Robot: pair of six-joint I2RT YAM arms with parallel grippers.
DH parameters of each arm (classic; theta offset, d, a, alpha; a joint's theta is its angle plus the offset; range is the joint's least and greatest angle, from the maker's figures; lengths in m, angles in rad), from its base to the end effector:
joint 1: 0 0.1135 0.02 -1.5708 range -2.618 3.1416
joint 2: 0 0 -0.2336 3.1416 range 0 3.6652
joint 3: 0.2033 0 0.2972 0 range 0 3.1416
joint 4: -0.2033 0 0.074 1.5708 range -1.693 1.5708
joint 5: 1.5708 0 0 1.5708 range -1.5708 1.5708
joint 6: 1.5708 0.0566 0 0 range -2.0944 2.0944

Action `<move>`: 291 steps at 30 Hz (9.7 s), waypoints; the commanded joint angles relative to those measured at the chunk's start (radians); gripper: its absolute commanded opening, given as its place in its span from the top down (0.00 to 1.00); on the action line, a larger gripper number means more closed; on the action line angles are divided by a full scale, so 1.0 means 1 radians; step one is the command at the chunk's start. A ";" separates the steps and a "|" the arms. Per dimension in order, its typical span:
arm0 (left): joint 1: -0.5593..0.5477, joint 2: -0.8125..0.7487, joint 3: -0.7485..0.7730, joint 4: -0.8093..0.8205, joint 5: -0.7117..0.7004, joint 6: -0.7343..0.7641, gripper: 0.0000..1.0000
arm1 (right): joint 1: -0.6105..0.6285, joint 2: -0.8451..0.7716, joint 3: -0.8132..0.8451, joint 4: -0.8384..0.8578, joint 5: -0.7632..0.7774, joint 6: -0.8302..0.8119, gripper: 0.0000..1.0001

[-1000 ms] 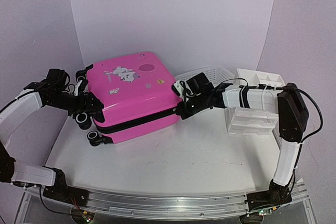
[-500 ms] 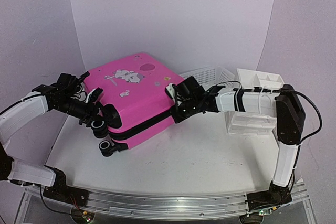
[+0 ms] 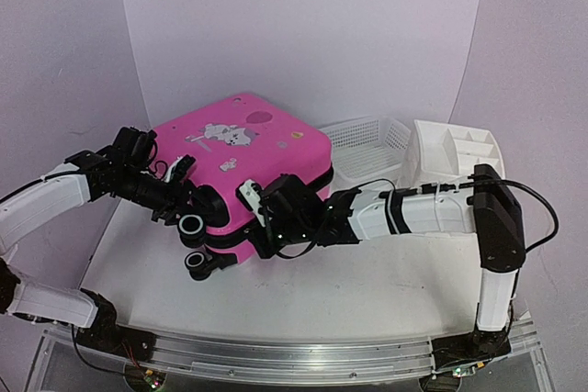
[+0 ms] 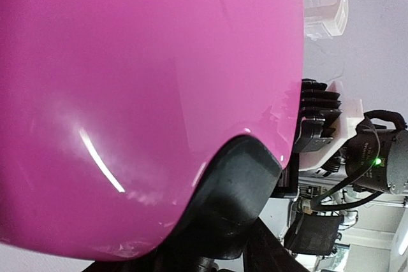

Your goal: Open, take out, and arrange the luggage

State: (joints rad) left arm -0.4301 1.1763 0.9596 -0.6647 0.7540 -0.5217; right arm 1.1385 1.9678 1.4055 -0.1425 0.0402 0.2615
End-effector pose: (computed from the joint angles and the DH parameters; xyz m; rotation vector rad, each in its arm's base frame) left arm 0.2572 -0.1606 0.2362 0.2460 2.5703 -1.3202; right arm 0.2065 0.4422 0.1399 -0.9866 2.1557 0.6695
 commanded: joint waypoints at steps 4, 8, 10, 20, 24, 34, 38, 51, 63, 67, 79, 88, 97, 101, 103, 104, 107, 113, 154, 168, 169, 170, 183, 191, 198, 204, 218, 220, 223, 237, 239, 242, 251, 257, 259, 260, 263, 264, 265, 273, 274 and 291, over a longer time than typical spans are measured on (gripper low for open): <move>-0.147 0.012 0.050 0.175 -0.111 -0.094 0.50 | -0.141 -0.061 -0.017 0.103 -0.342 -0.014 1.00; -0.160 0.029 0.107 0.122 -0.151 -0.034 0.28 | -0.221 -0.050 -0.002 0.063 -0.432 -0.054 1.00; -0.158 0.021 0.181 -0.004 -0.250 0.057 0.15 | -0.264 -0.045 0.012 0.027 -0.449 -0.064 1.00; 0.170 0.019 0.411 -0.306 -0.710 0.224 0.00 | -0.423 0.013 0.102 -0.098 -0.614 -0.134 1.00; 0.238 0.101 0.443 -0.294 -0.786 0.234 0.01 | -0.462 0.047 0.157 -0.154 -0.688 -0.188 1.00; 0.277 0.338 0.527 -0.245 -0.853 0.314 0.00 | -0.486 0.098 0.244 -0.261 -0.705 -0.286 1.00; 0.291 0.402 0.569 -0.248 -0.915 0.367 0.01 | -0.487 0.091 0.242 -0.269 -0.698 -0.289 1.00; 0.303 0.495 0.688 -0.279 -0.923 0.477 0.01 | -0.487 0.074 0.243 -0.294 -0.684 -0.300 1.00; 0.307 0.533 0.588 -0.305 -0.787 0.412 0.44 | -0.418 0.004 0.185 -0.280 -0.466 -0.190 0.99; 0.307 0.504 0.531 -0.287 -0.648 0.374 0.62 | -0.316 -0.044 0.114 -0.211 -0.268 -0.102 1.00; 0.307 0.341 0.324 -0.189 -0.470 0.274 0.79 | -0.057 -0.100 -0.173 0.296 -0.013 0.049 1.00; 0.305 0.072 0.101 -0.150 -0.353 0.192 0.81 | -0.183 -0.112 -0.149 0.266 -0.219 -0.033 1.00; 0.305 -0.154 0.042 -0.213 -0.283 0.180 0.54 | -0.304 -0.061 -0.052 0.119 -0.447 -0.077 1.00; 0.307 -0.101 0.208 -0.277 -0.472 0.255 0.09 | -0.308 -0.094 -0.075 0.065 -0.479 -0.113 1.00; 0.309 -0.026 0.313 -0.288 -0.581 0.274 0.01 | -0.311 -0.103 -0.089 0.062 -0.494 -0.117 1.00; 0.313 0.020 0.360 -0.287 -0.617 0.275 0.01 | -0.312 -0.101 -0.089 0.061 -0.509 -0.118 1.00; 0.324 0.164 0.521 -0.286 -0.659 0.275 0.01 | -0.319 -0.100 -0.093 0.058 -0.523 -0.115 1.00; 0.387 0.425 0.676 -0.245 -0.625 0.320 0.01 | -0.341 -0.079 -0.062 0.057 -0.536 -0.105 1.00; 0.437 0.040 0.064 -0.148 -0.006 0.272 0.89 | -0.387 0.027 0.101 -0.004 -0.689 -0.242 1.00; 0.377 -0.421 -0.118 -0.227 -0.098 0.085 0.28 | -0.439 -0.012 0.030 0.013 -0.552 -0.174 1.00; 0.371 -0.429 -0.071 -0.251 -0.121 0.103 0.20 | -0.440 -0.013 0.025 0.016 -0.547 -0.171 1.00; 0.364 -0.432 -0.024 -0.272 -0.151 0.117 0.14 | -0.441 -0.014 0.021 0.019 -0.545 -0.164 1.00; -0.141 -0.278 0.031 0.148 -0.219 -0.070 0.06 | -0.448 -0.015 0.023 0.030 -0.561 -0.085 1.00; -0.375 0.111 0.086 0.557 -0.244 -0.152 0.01 | -0.448 -0.033 0.014 0.044 -0.574 -0.057 1.00; -0.397 0.293 0.038 0.807 -0.350 -0.305 0.01 | -0.447 -0.043 0.004 0.071 -0.585 -0.034 1.00; -0.400 0.320 -0.017 0.906 -0.436 -0.363 0.01 | -0.447 -0.044 0.002 0.088 -0.590 -0.025 1.00; -0.404 0.366 -0.047 0.929 -0.503 -0.468 0.00 | -0.445 -0.051 -0.012 0.098 -0.586 -0.024 1.00; -0.404 0.392 -0.036 0.943 -0.494 -0.475 0.01 | -0.445 -0.052 -0.011 0.100 -0.587 -0.024 1.00; -0.404 0.419 -0.022 0.968 -0.484 -0.475 0.00 | -0.442 -0.056 -0.012 0.100 -0.588 -0.024 1.00; -0.403 0.324 -0.020 1.022 -0.487 -0.409 0.25 | -0.406 -0.095 -0.093 0.181 -0.554 0.037 1.00; -0.403 0.318 -0.020 1.021 -0.484 -0.403 0.33 | -0.388 -0.100 -0.118 0.220 -0.515 0.069 1.00; -0.403 0.301 -0.025 1.008 -0.489 -0.398 0.41 | -0.349 -0.119 -0.171 0.274 -0.417 0.090 1.00; -0.403 0.269 -0.017 0.879 -0.512 -0.326 0.46 | -0.230 -0.128 -0.360 0.631 -0.223 0.080 1.00; -0.383 0.251 0.054 0.685 -0.466 -0.240 0.42 | -0.143 -0.104 -0.414 0.787 -0.090 0.007 1.00; -0.373 0.263 0.061 0.671 -0.428 -0.239 0.43 | -0.138 -0.081 -0.415 0.833 -0.084 0.015 1.00; -0.371 0.265 0.058 0.671 -0.419 -0.236 0.43 | -0.137 -0.067 -0.408 0.844 -0.087 0.027 1.00; -0.361 0.270 0.057 0.620 -0.381 -0.222 0.33 | -0.132 -0.031 -0.404 0.892 -0.087 0.049 1.00; -0.357 0.259 0.057 0.595 -0.378 -0.218 0.25 | -0.133 -0.027 -0.414 0.907 -0.067 0.058 1.00; -0.354 0.244 0.057 0.556 -0.387 -0.205 0.17 | -0.132 -0.026 -0.423 0.921 -0.055 0.057 1.00; -0.256 -0.020 0.203 -0.128 -0.622 0.031 0.03 | -0.134 -0.048 -0.438 0.903 -0.040 0.006 1.00; -0.214 -0.064 0.208 -0.194 -0.645 0.043 0.02 | -0.134 -0.049 -0.439 0.901 -0.040 -0.001 1.00; 0.405 -0.205 0.141 -0.430 -0.594 0.129 0.01 | -0.134 -0.089 -0.405 0.748 -0.055 -0.095 1.00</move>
State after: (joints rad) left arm -0.0879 0.9726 1.1545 -1.1095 0.0135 -0.4400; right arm 0.9871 1.9400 0.9607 0.6434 0.0174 0.2070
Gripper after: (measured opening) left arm 0.996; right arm 0.012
